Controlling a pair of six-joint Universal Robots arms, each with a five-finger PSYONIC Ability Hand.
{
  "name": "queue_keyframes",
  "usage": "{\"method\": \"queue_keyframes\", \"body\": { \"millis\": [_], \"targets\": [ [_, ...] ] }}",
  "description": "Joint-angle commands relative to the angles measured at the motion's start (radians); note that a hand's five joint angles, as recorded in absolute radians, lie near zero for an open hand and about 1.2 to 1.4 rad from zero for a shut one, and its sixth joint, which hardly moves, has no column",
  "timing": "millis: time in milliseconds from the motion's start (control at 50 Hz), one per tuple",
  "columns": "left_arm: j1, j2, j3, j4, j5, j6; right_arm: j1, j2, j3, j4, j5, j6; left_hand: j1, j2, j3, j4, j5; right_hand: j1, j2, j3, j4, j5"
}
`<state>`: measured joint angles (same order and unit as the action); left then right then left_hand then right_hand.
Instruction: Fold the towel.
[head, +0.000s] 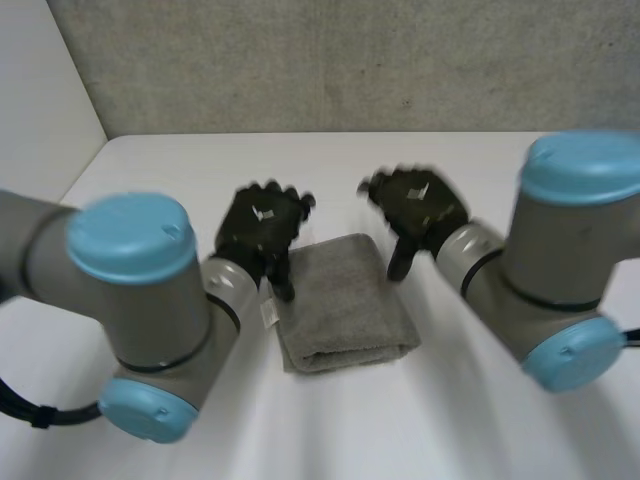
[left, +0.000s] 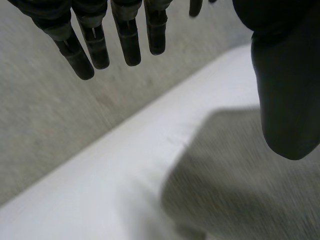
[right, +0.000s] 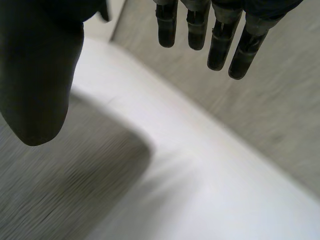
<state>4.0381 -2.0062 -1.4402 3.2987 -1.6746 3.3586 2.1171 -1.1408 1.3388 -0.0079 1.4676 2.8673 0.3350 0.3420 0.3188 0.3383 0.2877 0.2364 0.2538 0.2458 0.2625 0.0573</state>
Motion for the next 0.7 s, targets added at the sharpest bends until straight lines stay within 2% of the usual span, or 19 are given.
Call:
{"method": "queue_keyframes", "body": {
  "millis": [20,140,200,700],
  "targets": [
    [0.05,0.203,0.078,-0.143,-0.008,-0.1,-0.032,-0.236,-0.039,0.0,0.206,0.037,-0.095,-0.102,-0.079,-0.098,-0.222,-0.062,-0.079,-0.071,-0.088,-0.057],
    [0.139,0.283,0.136,-0.232,-0.062,-0.211,-0.046,-0.275,-0.041,0.003,0.243,0.04,-0.098,-0.105,-0.082,-0.101,-0.225,-0.062,-0.079,-0.071,-0.088,-0.057],
    [0.154,0.294,0.156,-0.269,-0.079,-0.22,-0.051,-0.275,-0.041,0.011,0.247,0.04,-0.11,-0.117,-0.093,-0.113,-0.237,-0.062,-0.079,-0.071,-0.088,-0.057],
    [0.153,0.294,0.167,-0.298,-0.097,-0.222,-0.068,-0.266,-0.043,0.046,0.234,0.066,-0.11,-0.117,-0.094,-0.113,-0.237,-0.062,-0.079,-0.071,-0.088,-0.057]
  ]
}}
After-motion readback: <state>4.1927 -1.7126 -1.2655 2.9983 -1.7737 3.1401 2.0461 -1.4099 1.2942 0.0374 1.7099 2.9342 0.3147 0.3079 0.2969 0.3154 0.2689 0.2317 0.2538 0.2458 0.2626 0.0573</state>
